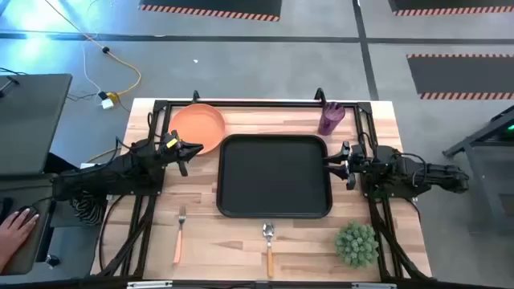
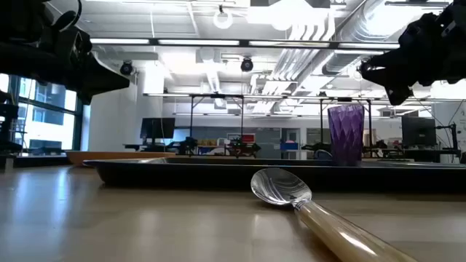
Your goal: Pick and place plate/cup/fork/spoon on tray
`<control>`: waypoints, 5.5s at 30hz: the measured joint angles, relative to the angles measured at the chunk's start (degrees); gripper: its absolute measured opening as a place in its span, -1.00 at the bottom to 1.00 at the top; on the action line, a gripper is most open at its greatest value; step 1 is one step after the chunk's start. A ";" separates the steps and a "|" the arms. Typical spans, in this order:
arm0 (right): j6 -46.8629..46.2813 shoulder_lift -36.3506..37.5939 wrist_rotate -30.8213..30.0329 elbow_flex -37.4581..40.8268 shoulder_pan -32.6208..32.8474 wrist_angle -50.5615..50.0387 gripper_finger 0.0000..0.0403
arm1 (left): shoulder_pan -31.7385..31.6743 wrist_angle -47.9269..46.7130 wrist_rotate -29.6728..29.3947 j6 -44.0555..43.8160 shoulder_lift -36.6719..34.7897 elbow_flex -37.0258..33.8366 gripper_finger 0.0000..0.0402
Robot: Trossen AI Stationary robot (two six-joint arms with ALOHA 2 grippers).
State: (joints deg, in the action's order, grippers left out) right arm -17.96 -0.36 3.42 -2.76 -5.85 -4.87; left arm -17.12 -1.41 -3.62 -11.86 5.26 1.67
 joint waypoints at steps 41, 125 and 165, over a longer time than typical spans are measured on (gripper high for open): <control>0.00 0.00 0.00 0.00 0.00 -0.02 -0.24 | 0.00 0.00 0.00 0.01 -0.02 0.00 -0.88; 0.01 0.00 0.01 0.02 0.00 -0.02 -0.24 | -0.02 0.02 -0.02 -16.14 0.00 0.00 -0.88; -0.03 0.00 0.01 0.00 0.00 -0.01 -0.24 | -0.04 1.21 -5.96 -22.60 -0.01 0.00 -0.46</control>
State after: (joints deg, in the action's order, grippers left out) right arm -17.98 -0.36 3.43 -2.76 -5.85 -4.87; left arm -17.17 -0.20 -9.57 -34.45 5.25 1.67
